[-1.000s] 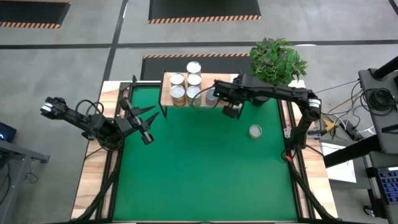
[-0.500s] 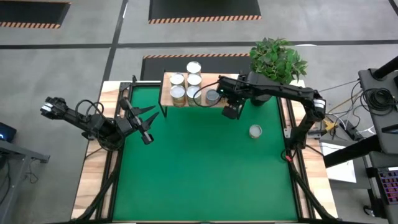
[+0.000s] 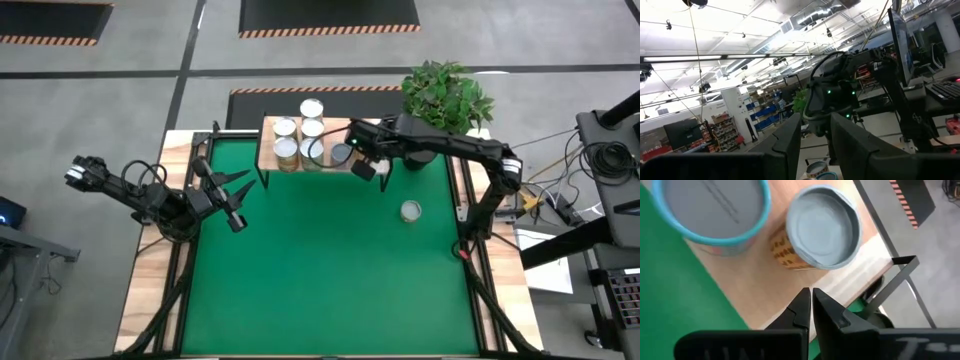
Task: Pick and place cans onto a shelf
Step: Put the small canned beans on the shelf
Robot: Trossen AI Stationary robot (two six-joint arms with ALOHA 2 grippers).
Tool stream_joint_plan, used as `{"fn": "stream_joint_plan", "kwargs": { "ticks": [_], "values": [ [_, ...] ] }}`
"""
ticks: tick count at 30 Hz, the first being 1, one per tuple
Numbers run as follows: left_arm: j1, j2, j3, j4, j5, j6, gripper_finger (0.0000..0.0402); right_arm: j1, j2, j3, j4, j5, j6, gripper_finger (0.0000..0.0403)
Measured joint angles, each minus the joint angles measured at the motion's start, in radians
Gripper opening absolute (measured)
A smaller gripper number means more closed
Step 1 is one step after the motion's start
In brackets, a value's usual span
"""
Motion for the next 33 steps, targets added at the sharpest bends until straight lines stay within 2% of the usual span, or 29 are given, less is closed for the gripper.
{"fn": "stream_joint_plan", "kwargs": {
  "ticks": [12, 15, 20, 33],
  "values": [
    [0.0, 0.0, 0.0, 0.0, 0.0, 0.0, 0.0091, -0.088, 0.032, -0.002, 0.037, 0.0, -0.021, 0.0009],
    [0.0, 0.0, 0.0, 0.0, 0.0, 0.001, 0.0091, -0.09, 0.043, -0.003, 0.073, -0.006, -0.04, 0.0009],
    [0.0, 0.0, 0.0, 0.0, 0.0, 0.003, 0.0091, -0.087, 0.05, -0.003, 0.167, -0.081, -0.06, 0.0009],
    [0.0, 0.0, 0.0, 0.001, 0.0, 0.003, 0.0091, -0.092, 0.055, -0.003, 0.231, -0.081, -0.119, 0.0009]
  ]
}}
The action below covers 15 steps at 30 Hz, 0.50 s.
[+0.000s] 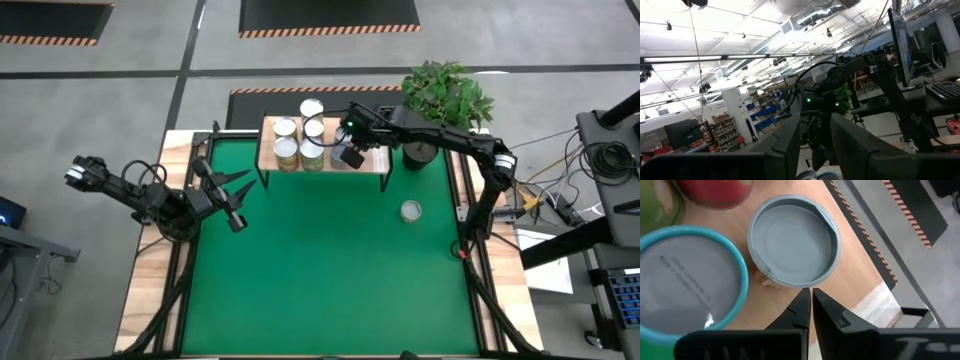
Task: Pick and place cans onto a shelf
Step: Put the small canned beans on the shelf
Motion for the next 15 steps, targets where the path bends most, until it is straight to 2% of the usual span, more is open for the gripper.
{"fn": "stream_joint_plan", "kwargs": {
  "ticks": [15],
  "values": [
    [0.0, 0.0, 0.0, 0.0, 0.0, 0.0, 0.0091, -0.048, 0.005, 0.0, 0.013, 0.004, -0.027, 0.0009]
  ]
}}
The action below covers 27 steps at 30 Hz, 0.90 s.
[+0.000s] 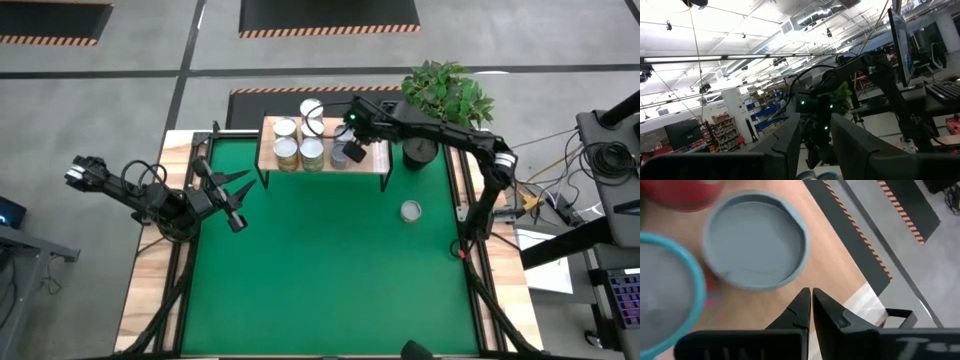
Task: Pick and place cans onto a shelf
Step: Put the small canned beans on the shelf, then put the canned mushroom on the shelf
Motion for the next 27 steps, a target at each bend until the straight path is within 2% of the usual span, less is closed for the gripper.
{"fn": "stream_joint_plan", "kwargs": {
  "ticks": [7, 11, 21, 27],
  "values": [
    [0.0, 0.0, 0.0, 0.0, 0.0, 0.002, 0.0091, -0.011, 0.022, 0.0, 0.052, -0.011, -0.043, 0.0009],
    [0.0, 0.0, 0.0, 0.0, 0.0, 0.007, 0.0091, -0.006, 0.022, 0.0, 0.082, -0.062, -0.051, 0.0009],
    [0.0, 0.0, 0.0, 0.0, 0.0, 0.007, 0.0091, -0.006, 0.006, 0.001, 0.082, -0.052, -0.03, 0.0009],
    [0.0, 0.0, 0.0, 0.0, 0.0, 0.008, 0.0091, 0.012, -0.002, 0.06, 0.064, -0.052, -0.03, 0.0009]
  ]
}}
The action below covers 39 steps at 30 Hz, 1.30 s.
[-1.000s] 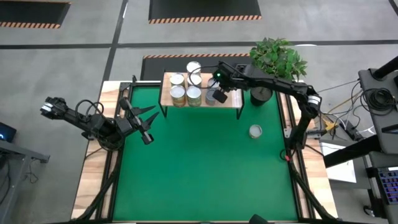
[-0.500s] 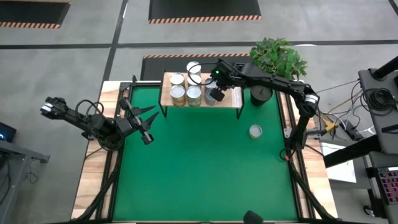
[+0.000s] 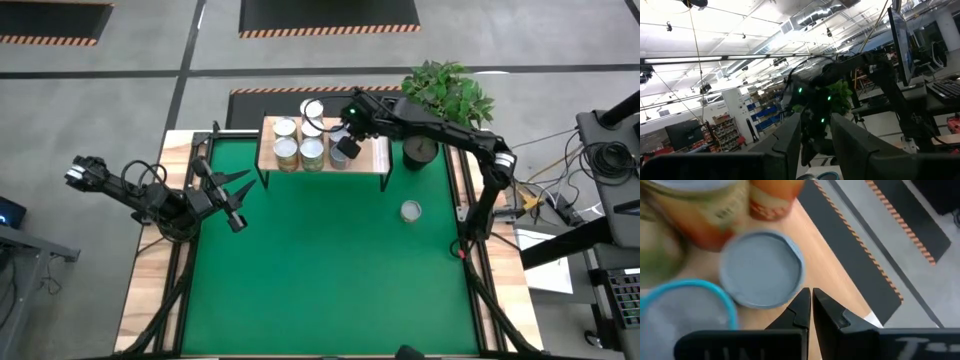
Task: Pick and place cans onto a shelf
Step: Put the canned mushroom on the shelf
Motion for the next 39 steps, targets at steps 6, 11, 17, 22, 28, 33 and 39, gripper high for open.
{"fn": "stream_joint_plan", "kwargs": {
  "ticks": [6, 11, 17, 22, 28, 33, 39],
  "values": [
    [0.0, 0.0, 0.0, 0.0, 0.0, 0.008, 0.0091, 0.108, -0.051, 0.051, -0.104, -0.026, 0.013, 0.0009],
    [0.0, 0.001, 0.0, 0.0, 0.0, 0.008, 0.0091, 0.216, -0.109, 0.015, -0.256, -0.233, 0.14, 0.0009],
    [0.0, 0.002, 0.0, 0.0, 0.0, 0.002, 0.0091, 0.334, -0.192, -0.182, -0.332, -0.301, 0.362, 0.0009],
    [0.0, 0.002, 0.0, 0.0, 0.0, -0.001, 0.0091, 0.383, -0.29, -0.429, -0.333, -0.321, 0.552, 0.0009],
    [0.0, 0.002, 0.0, 0.0, 0.0, -0.005, 0.0091, 0.388, -0.421, -0.714, -0.333, -0.333, 0.759, 0.0009],
    [0.0, 0.002, 0.0, 0.003, 0.0, -0.005, 0.0091, 0.382, -0.51, -0.86, -0.3, -0.235, 0.872, 0.0019],
    [0.0, 0.002, 0.0, 0.008, 0.0, -0.005, 0.0091, 0.348, -0.559, -0.953, -0.15, -0.205, 0.896, 0.0092]
  ]
}}
